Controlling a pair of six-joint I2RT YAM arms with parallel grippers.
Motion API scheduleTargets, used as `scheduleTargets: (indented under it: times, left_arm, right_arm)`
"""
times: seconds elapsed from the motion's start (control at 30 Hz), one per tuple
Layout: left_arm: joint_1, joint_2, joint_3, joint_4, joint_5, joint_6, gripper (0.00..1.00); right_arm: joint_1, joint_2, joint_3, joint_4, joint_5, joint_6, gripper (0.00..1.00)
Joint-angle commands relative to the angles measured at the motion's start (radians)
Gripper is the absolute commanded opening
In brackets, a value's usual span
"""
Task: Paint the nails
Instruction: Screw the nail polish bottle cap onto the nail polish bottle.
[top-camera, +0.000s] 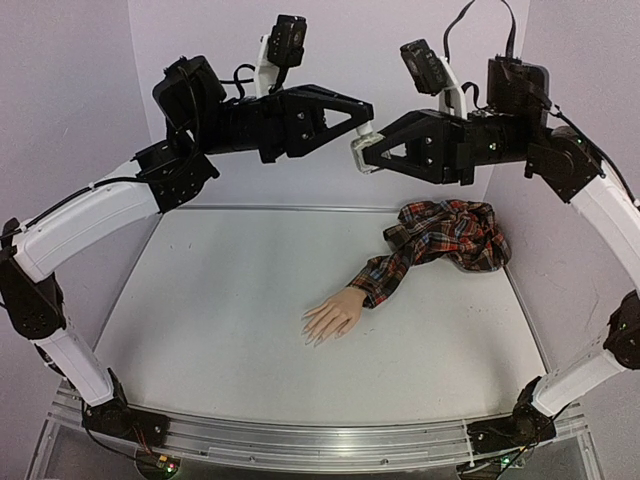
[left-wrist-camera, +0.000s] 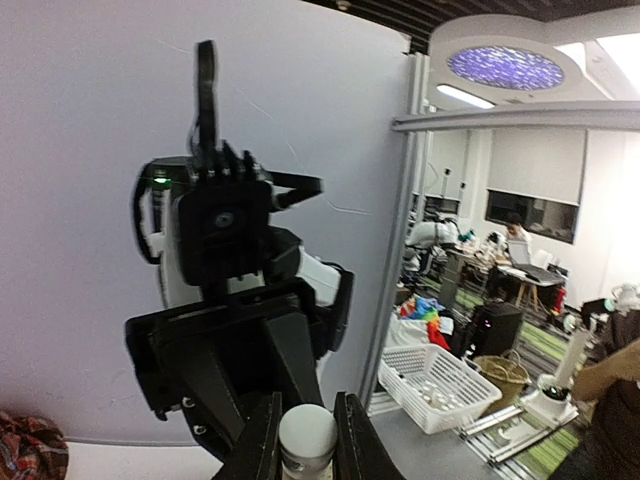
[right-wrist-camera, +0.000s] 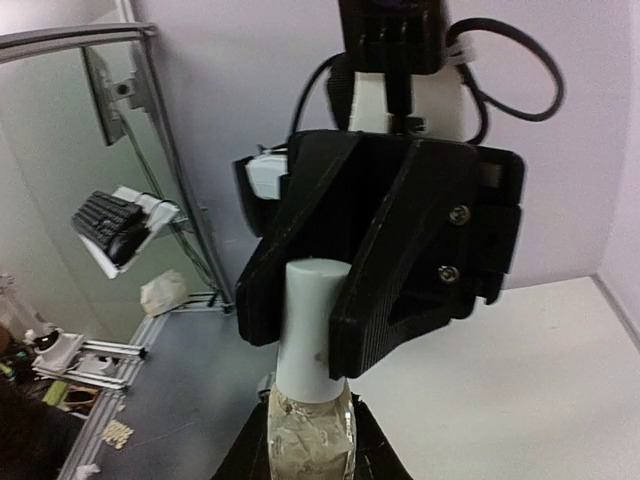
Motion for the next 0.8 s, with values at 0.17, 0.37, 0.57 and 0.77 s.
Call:
scheduleTargets:
  times: [0.17,0.37,0.57,0.77]
  left_arm:
    - [-0.038,0.109,-0.011,-0.186,0.356,0.057,0.00]
    - [-0.011,0.180,0.075,-0.264,0.452,0.129,0.00]
    - [-0.001,0.252,0.068,0.216,0.618,-0.287,0.00]
    - [-0.003,0.440,0.204,0.909,0.699,-0.928,0.00]
  right_arm:
    - [0.003,0.132,0.131,0.542,-0.290,0.252,0.00]
    - [0.002,0.201,0.210,0.595,-0.302,0.323,0.00]
    - [0.002,0.239,0.279,0.637,-0.336,0.368,0.00]
    - [0.002,0.280,0.304,0.758,-0.347,0.464,0.00]
